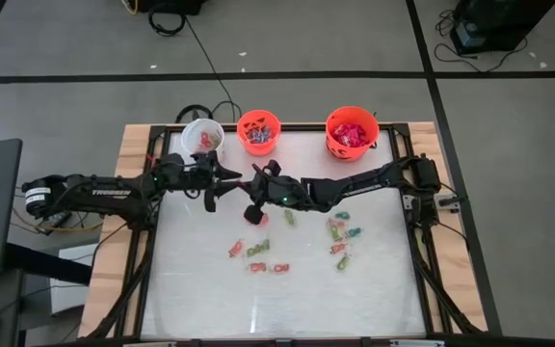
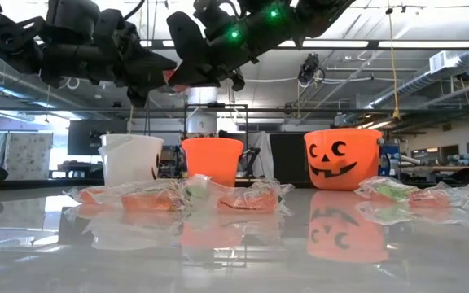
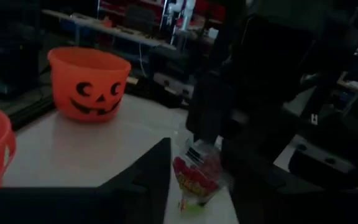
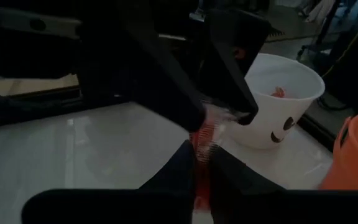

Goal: Sort candy by brand, put in halloween buckets
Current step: Put the orange gummy into the white bucket

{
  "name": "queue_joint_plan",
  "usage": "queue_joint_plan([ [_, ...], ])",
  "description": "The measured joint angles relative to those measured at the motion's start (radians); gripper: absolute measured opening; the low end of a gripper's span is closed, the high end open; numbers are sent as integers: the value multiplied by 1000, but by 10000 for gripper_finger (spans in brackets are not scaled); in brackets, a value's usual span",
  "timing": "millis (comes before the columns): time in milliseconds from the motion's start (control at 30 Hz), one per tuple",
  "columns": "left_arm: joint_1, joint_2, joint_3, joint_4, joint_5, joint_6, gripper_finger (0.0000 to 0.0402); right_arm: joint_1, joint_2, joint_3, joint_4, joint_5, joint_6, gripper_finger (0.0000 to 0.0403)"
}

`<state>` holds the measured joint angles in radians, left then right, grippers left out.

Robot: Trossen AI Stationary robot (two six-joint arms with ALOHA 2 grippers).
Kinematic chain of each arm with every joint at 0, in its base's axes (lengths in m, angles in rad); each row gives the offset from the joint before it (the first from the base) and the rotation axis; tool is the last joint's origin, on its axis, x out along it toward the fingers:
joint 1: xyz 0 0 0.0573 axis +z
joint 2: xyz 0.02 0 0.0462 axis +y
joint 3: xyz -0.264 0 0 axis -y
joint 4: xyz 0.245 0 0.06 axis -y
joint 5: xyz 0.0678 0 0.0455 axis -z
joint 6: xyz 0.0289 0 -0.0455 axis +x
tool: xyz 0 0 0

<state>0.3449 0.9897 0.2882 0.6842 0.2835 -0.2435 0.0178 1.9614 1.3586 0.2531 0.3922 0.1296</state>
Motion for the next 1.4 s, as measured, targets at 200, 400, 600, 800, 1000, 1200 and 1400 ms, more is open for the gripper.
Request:
queue_joint_plan([
  [200,-3,0,0,63,3,13,53,0,0,0,1,1,-17,77],
  [400,-3,0,0,64,-31,31,9,0,0,0,-13,15,-29,112],
  [600,8,0,0,61,-114,30,4,-6,0,-12,-10,43,-48,127],
  [800,9,0,0,41,-115,-4,5,-28,0,-15,-50,55,-19,122],
  [1000,9,0,0,-31,-115,14,19,-43,20,-15,-66,-59,-9,123],
  [1200,8,-16,0,-16,-116,24,27,-55,115,-15,-47,-107,-89,150],
  [1400,-14,-37,0,-15,-32,-42,10,-76,182,-16,-45,-175,-141,185],
])
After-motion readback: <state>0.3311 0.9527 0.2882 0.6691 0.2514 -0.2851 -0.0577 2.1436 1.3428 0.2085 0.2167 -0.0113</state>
